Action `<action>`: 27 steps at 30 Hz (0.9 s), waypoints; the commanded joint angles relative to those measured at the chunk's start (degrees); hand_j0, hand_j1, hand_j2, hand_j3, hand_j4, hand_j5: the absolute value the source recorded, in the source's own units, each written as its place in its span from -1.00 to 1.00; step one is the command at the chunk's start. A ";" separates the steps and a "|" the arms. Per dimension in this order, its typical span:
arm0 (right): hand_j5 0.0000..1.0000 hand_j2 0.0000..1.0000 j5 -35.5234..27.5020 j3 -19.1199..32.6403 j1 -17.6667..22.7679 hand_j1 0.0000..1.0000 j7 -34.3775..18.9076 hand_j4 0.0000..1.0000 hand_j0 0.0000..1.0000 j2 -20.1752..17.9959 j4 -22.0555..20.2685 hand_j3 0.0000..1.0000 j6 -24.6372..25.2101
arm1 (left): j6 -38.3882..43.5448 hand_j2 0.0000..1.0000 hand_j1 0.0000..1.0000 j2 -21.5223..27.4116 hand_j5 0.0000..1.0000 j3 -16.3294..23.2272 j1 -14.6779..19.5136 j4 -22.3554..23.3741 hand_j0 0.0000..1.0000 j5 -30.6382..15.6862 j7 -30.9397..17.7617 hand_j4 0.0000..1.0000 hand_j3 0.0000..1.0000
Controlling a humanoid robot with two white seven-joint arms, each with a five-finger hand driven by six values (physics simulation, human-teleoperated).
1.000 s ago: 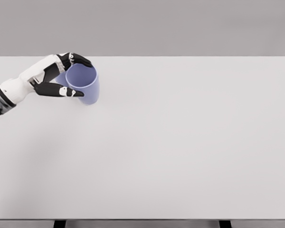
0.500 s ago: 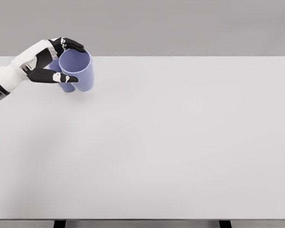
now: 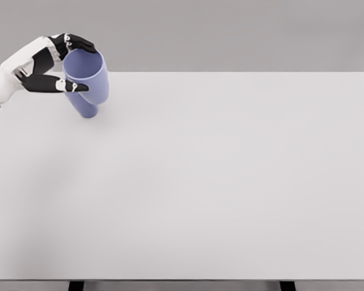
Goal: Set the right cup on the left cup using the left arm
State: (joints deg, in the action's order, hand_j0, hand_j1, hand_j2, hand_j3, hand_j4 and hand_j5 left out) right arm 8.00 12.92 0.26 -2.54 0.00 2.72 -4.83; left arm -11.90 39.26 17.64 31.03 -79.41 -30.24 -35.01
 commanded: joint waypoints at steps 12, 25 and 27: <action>1.00 1.00 0.00 0.00 0.00 1.00 -0.01 1.00 1.00 0.00 0.00 1.00 0.00 | 0.73 0.39 0.39 0.03 0.39 0.12 2.64 4.71 0.39 -0.17 0.01 0.39 0.39; 1.00 1.00 0.00 0.00 0.00 1.00 -0.01 1.00 1.00 0.00 0.00 1.00 0.00 | 1.26 0.38 0.38 -0.41 0.38 0.47 5.45 9.72 0.38 0.10 0.01 0.38 0.38; 1.00 1.00 0.00 0.00 0.00 1.00 -0.01 1.00 1.00 0.00 0.00 1.00 0.00 | 1.79 0.38 0.38 -0.50 0.38 0.55 6.06 10.33 0.38 0.27 0.01 0.38 0.38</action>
State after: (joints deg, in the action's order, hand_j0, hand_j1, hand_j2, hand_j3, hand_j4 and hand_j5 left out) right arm 8.00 12.92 0.26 -2.54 0.00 2.73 -4.83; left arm -10.57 38.82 18.13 37.18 -69.68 -29.79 -35.01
